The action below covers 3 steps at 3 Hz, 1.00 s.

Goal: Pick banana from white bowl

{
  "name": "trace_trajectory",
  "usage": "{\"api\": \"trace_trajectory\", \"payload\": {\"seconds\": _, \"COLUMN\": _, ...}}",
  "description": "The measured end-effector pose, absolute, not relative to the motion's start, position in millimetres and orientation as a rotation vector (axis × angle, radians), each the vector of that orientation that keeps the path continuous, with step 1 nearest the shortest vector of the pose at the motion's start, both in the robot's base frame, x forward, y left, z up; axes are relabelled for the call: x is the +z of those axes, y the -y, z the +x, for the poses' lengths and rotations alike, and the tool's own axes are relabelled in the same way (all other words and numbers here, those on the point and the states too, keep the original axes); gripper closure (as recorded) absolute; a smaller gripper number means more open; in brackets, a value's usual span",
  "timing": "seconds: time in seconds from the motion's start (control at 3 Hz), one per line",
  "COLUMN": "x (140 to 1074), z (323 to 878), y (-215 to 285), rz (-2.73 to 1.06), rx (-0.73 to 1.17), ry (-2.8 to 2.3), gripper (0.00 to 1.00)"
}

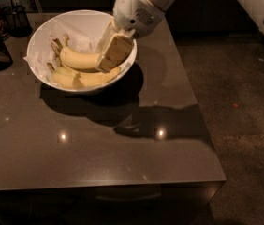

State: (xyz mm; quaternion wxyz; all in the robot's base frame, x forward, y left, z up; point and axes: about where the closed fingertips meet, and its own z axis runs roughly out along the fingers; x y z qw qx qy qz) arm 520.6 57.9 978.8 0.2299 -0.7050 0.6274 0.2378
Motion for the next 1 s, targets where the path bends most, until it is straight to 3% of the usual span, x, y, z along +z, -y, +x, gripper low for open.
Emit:
{"api": "trace_trajectory", "payload": {"seconds": 0.33, "x": 986.2, "z": 518.8, "y": -51.3, "rz": -1.96, "rx": 0.65, "ry": -1.664, "gripper": 1.0}}
{"api": "trace_trajectory", "payload": {"seconds": 1.0, "x": 995.1, "z": 464.0, "y": -61.4, "rz": -1.835, "rx": 0.624, "ry": -1.756, "gripper": 1.0}}
